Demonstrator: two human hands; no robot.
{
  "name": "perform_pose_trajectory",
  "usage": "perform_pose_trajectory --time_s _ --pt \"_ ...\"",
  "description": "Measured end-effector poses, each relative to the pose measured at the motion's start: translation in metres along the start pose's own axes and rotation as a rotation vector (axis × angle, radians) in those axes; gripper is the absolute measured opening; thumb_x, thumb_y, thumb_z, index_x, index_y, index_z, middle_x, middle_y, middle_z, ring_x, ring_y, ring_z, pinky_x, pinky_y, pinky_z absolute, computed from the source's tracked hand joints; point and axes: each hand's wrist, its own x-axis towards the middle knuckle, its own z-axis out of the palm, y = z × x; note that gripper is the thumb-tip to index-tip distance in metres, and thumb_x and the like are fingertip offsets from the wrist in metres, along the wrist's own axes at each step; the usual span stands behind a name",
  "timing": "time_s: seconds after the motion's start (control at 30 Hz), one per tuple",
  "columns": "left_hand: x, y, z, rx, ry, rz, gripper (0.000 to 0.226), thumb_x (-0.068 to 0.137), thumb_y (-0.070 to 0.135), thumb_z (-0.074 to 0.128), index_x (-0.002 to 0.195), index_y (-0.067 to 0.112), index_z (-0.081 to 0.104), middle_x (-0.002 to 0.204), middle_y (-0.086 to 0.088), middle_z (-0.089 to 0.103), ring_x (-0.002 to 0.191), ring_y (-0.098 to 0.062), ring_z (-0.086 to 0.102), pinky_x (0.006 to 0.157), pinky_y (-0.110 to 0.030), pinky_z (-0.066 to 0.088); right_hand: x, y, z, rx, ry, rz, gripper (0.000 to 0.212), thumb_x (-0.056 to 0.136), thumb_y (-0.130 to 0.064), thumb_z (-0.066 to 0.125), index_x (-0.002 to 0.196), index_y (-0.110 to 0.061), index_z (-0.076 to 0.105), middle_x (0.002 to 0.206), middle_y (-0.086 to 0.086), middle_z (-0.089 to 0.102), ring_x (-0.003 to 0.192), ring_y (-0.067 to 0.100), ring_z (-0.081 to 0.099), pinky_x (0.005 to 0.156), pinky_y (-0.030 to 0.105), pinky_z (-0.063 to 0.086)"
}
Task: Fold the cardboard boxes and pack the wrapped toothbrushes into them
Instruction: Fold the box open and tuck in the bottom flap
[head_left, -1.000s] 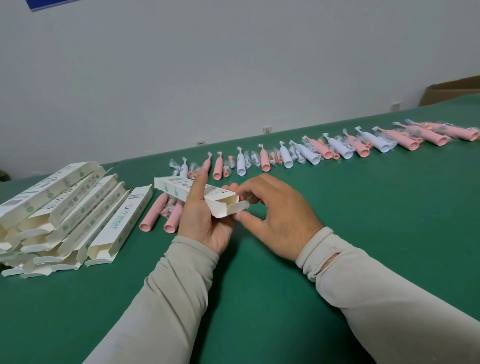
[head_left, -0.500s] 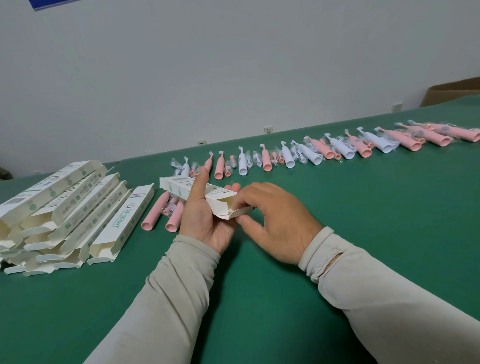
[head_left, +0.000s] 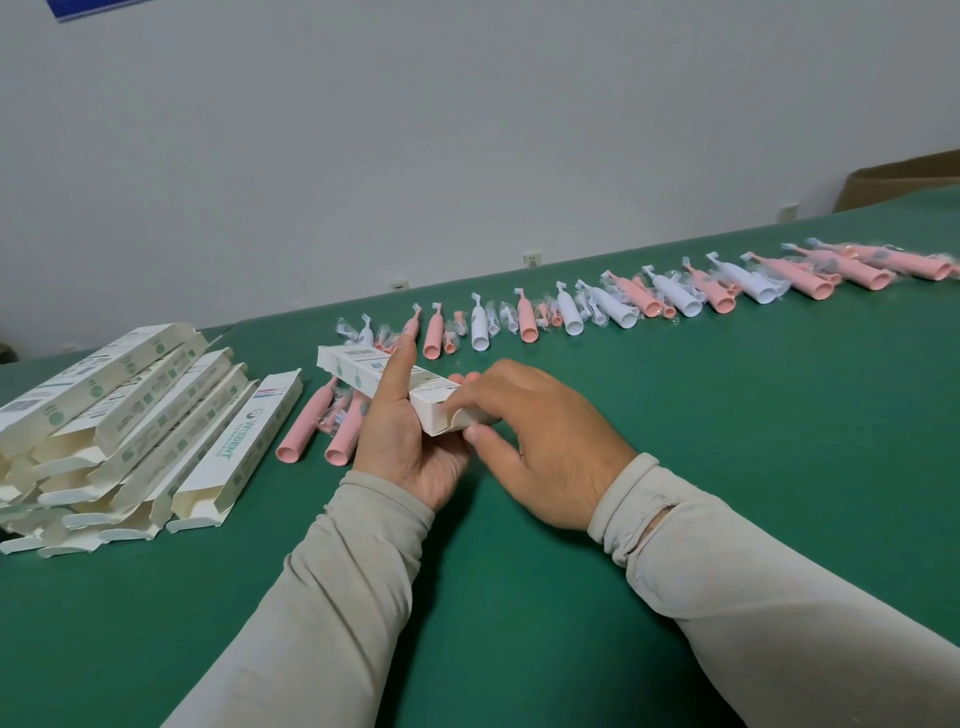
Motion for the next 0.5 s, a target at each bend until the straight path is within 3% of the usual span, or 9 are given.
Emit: perform_pose_trajectory --time_s 0.17,0.3,0.43,0.5 --pt "-0.0039 -0.0027 0.0018 0.044 -0.059 -0.058 0.082 0.092 0.055 0.059 0.149 0.001 0.037 0.121 -0.019 0.046 0.113 -0.03 0.048 0.118 -0.049 0.029 0.0011 0.0015 -0.0006 0.024 0.12 0.01 0.025 0.091 -0.026 0.067 0.115 -0.024 0.061 0.108 -0.006 0.056 0.089 0.022 0.059 0.082 0.045 0.052" --pt "-0.003 -0.0013 0.0013 -0.007 -0.014 -0.052 0.085 0.088 0.052 0.066 0.151 0.006 0.033 0.118 -0.013 0.038 0.112 -0.026 0.038 0.121 -0.045 0.024 0.0004 0.0043 0.0008 0.048 0.131 -0.018 0.018 0.09 -0.026 0.07 0.108 -0.023 0.071 0.103 -0.006 0.059 0.088 0.023 0.063 0.081 0.043 0.053" --pt "-0.0049 -0.0004 0.003 0.003 0.016 -0.044 0.083 0.086 0.052 0.068 0.15 0.01 0.035 0.119 -0.012 0.038 0.11 -0.025 0.041 0.119 -0.044 0.029 0.0007 0.006 0.0004 0.034 0.118 -0.032 0.017 0.092 -0.028 0.068 0.108 -0.024 0.073 0.103 -0.007 0.061 0.089 0.024 0.065 0.08 0.043 0.053" --pt "-0.0068 -0.0006 0.0052 0.043 0.041 -0.028 0.084 0.087 0.053 0.068 0.15 0.008 0.035 0.11 -0.014 0.046 0.101 -0.026 0.05 0.109 -0.039 0.041 0.0008 0.0069 -0.0005 0.026 0.103 -0.034 0.018 0.093 -0.028 0.067 0.109 -0.024 0.074 0.106 -0.007 0.062 0.091 0.024 0.065 0.081 0.043 0.053"
